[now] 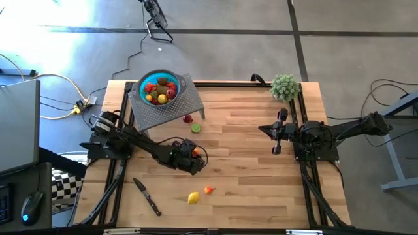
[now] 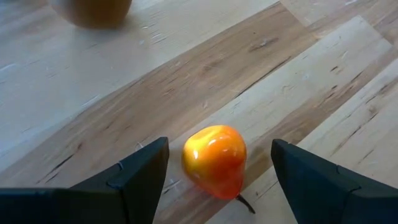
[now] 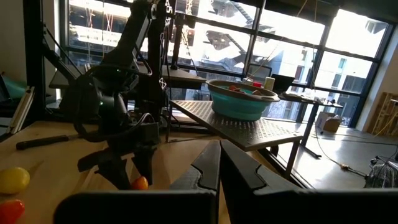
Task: Pick & Place Fruit
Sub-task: Put the orange pear into the blue strainer bowl on the shelf
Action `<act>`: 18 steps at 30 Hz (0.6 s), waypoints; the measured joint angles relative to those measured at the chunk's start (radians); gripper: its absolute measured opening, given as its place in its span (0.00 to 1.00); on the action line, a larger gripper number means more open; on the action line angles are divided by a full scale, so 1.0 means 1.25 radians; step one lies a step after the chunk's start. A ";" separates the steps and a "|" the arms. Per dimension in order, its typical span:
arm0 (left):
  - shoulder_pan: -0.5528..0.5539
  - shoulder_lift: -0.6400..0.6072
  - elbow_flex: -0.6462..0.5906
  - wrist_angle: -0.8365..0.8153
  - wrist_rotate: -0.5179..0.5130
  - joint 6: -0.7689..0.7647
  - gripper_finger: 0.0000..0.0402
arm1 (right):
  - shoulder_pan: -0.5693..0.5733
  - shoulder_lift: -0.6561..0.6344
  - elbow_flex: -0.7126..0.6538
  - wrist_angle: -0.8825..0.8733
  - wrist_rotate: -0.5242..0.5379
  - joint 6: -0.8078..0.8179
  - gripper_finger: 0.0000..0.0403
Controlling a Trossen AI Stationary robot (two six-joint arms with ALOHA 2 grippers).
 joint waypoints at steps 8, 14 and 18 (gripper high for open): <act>0.000 0.000 0.000 0.000 0.000 -0.002 0.70 | 0.000 0.000 0.000 0.000 0.000 0.000 0.01; 0.000 0.000 0.000 -0.003 0.000 -0.003 0.66 | 0.000 0.000 0.000 0.000 0.000 0.000 0.01; 0.000 0.000 -0.001 -0.006 0.000 -0.003 0.57 | 0.000 0.000 0.000 0.000 0.000 0.000 0.01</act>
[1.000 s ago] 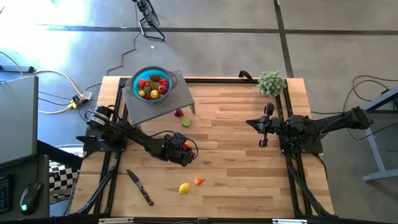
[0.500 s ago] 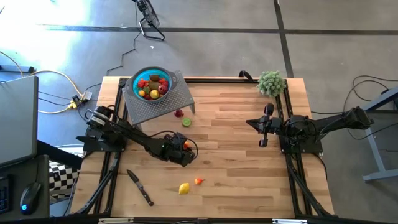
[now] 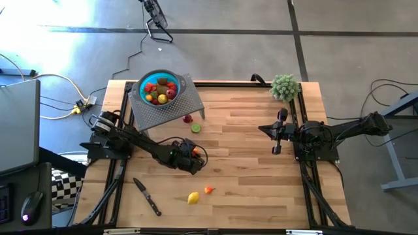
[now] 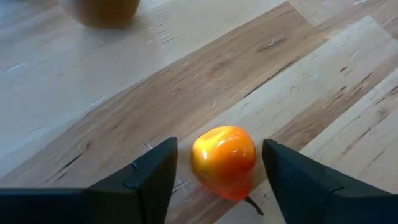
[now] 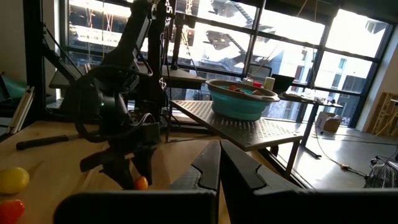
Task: Pick & Place Fruit
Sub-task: Put the orange pear into the blue strainer bowl on the shelf
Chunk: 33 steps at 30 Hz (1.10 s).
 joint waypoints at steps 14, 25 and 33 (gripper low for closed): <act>0.000 0.001 -0.001 0.005 0.001 -0.001 0.39 | 0.000 0.000 0.000 0.000 0.000 0.000 0.01; 0.000 0.001 -0.001 0.006 0.002 -0.001 0.35 | 0.000 0.000 0.000 0.000 0.000 0.000 0.01; 0.000 -0.011 0.000 -0.007 0.029 0.006 0.35 | 0.000 0.000 0.000 0.000 0.000 0.000 0.01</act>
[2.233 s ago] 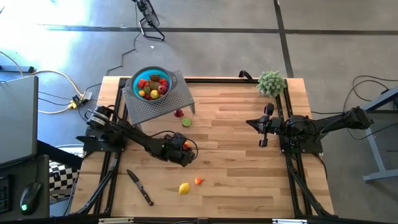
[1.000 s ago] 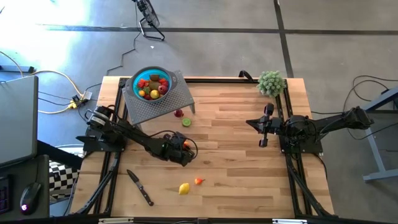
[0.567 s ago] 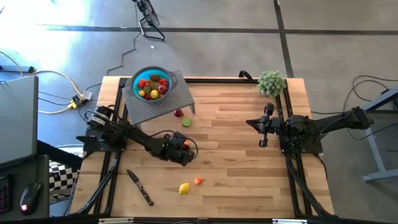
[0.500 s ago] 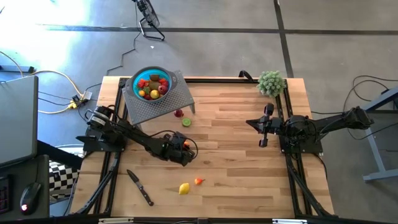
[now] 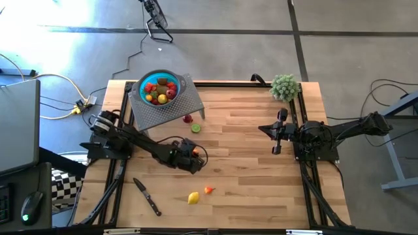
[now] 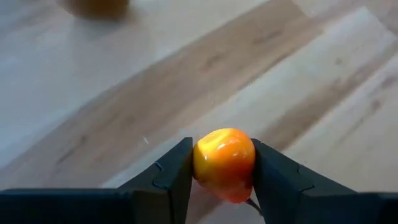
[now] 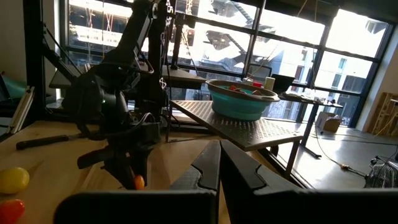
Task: Pick & Place Fruit
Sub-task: Put the orange pear into the blue strainer bowl on the shelf
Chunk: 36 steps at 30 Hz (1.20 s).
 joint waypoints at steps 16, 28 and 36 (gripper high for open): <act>0.000 -0.243 0.000 -0.140 -0.013 0.082 0.35 | 0.000 0.000 0.000 -0.001 0.000 0.000 0.01; 0.000 -0.441 0.000 -0.146 -0.045 0.229 0.35 | 0.000 0.003 0.000 -0.001 0.000 0.000 0.01; 0.004 -0.559 0.001 -0.182 -0.098 0.303 0.34 | 0.000 0.003 0.000 0.000 0.000 0.000 0.01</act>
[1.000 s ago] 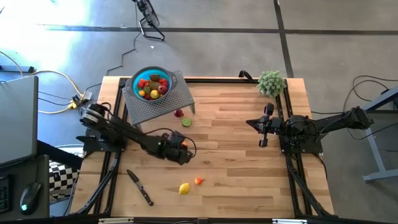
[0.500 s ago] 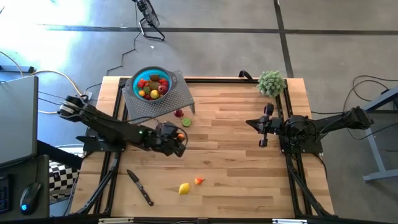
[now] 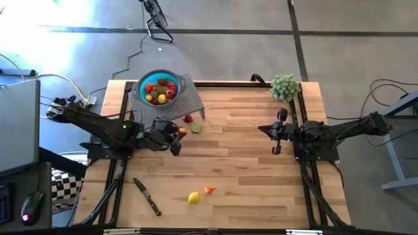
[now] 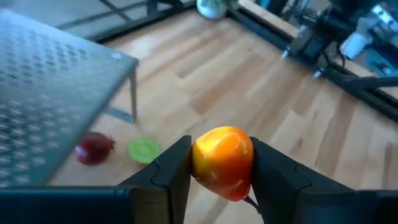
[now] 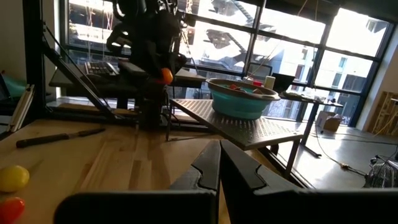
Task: Pick & Place Fruit
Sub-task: Put the orange pear into the blue strainer bowl on the shelf
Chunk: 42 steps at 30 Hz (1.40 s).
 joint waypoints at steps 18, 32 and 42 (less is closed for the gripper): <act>0.114 -0.212 -0.001 -0.056 -0.184 0.189 0.34 | 0.000 0.001 0.000 0.002 0.000 0.000 0.01; 0.392 -0.214 0.000 -0.140 -0.117 0.209 0.34 | 0.000 0.001 0.000 -0.001 0.000 -0.004 0.01; 0.507 -0.179 0.000 -0.153 -0.076 0.215 0.34 | 0.000 0.001 0.000 -0.001 0.000 -0.015 0.01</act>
